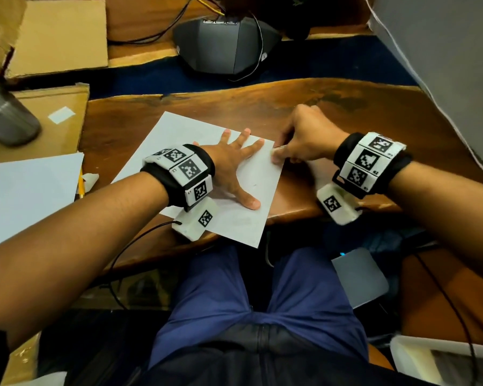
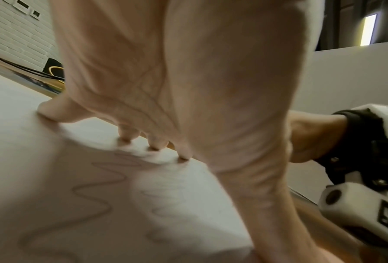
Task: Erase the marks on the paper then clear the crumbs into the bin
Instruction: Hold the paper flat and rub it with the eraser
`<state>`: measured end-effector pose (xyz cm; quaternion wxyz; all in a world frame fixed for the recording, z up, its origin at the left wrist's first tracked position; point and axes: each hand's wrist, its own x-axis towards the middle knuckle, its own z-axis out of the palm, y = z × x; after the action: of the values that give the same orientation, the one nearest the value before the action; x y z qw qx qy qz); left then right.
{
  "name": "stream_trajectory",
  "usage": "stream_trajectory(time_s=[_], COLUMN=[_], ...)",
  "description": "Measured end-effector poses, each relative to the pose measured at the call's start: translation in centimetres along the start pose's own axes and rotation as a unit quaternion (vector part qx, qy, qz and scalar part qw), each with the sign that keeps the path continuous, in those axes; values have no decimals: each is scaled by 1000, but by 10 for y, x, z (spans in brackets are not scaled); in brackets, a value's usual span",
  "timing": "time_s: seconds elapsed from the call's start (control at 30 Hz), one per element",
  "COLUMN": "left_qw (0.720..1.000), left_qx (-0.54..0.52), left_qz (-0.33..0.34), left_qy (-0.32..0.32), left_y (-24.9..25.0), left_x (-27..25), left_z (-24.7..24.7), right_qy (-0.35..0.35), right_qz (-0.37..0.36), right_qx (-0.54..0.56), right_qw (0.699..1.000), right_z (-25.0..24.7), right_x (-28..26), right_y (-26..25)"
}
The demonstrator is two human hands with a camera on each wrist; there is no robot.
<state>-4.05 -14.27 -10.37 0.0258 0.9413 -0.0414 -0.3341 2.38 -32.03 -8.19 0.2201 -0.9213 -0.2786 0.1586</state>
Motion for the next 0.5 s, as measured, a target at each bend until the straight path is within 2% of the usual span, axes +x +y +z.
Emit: stream_trajectory(time_s=[0.2,0.33,0.43,0.5], left_qw=[996,996,997,998], left_qx=[-10,13,8,10], left_qz=[31,61,60,55], left_qy=[82,62,50,42], left_y=[-5,-18,-20,-18], left_x=[-8,-18,-16,-14], left_z=[3,12,14,13], right_qy=[19,37,60,56], right_qz=[16,34,35,8], right_qx=[-25,-33,-48,-59], right_qw=[999,998,996,997], right_z=[-4,-9,-2,10], right_x=[11,14,11,0], right_y=[10,19,11,-2])
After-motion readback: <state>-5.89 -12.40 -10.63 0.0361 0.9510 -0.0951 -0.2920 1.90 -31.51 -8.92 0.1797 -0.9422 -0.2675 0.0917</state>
